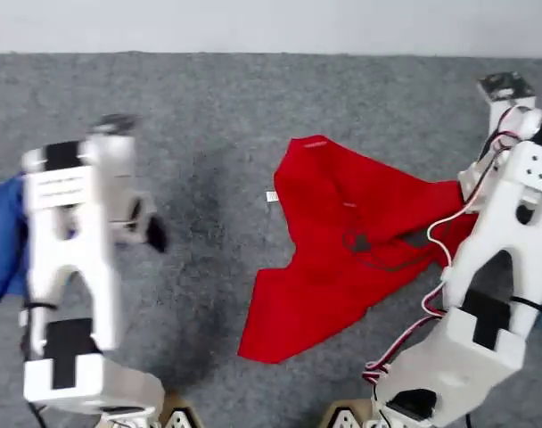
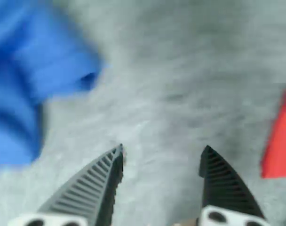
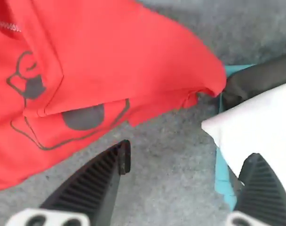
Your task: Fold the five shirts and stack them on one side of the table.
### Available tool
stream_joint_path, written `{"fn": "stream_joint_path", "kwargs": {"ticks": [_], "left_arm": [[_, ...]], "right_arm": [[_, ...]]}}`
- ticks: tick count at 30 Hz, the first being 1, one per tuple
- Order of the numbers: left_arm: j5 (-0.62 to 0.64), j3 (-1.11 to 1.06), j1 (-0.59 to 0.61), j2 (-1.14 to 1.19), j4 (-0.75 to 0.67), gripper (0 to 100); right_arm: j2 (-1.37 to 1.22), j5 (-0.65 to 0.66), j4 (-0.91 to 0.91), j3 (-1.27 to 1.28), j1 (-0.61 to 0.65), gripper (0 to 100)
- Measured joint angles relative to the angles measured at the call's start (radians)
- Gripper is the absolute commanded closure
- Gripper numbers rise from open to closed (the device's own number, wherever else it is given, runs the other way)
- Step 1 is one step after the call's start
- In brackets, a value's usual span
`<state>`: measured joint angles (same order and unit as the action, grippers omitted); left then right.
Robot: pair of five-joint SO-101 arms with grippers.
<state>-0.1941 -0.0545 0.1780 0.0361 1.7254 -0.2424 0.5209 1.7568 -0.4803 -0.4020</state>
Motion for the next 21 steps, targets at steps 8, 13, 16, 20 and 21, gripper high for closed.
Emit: {"fn": "stream_joint_path", "kwargs": {"ticks": [8, 13, 16, 20, 21], "left_arm": [[0.199, 0.265, -0.361, 0.247, -0.226, 75], [0.233, 0.580, -0.443, 0.560, -0.245, 75], [0.290, 0.833, -0.463, 0.750, -0.244, 75], [0.295, 1.181, -0.509, 1.010, -0.209, 75], [0.295, 1.261, -0.517, 1.077, -0.204, 75]], "right_arm": [[0.112, 0.097, 0.000, 0.241, -0.037, 63.7], [0.250, 0.184, 0.000, 0.468, -0.038, 63.7], [0.327, 0.213, 0.000, 0.591, -0.038, 63.7], [0.407, 0.252, 0.000, 0.697, -0.038, 63.7], [0.423, 0.258, 0.000, 0.712, -0.038, 63.7]]}}
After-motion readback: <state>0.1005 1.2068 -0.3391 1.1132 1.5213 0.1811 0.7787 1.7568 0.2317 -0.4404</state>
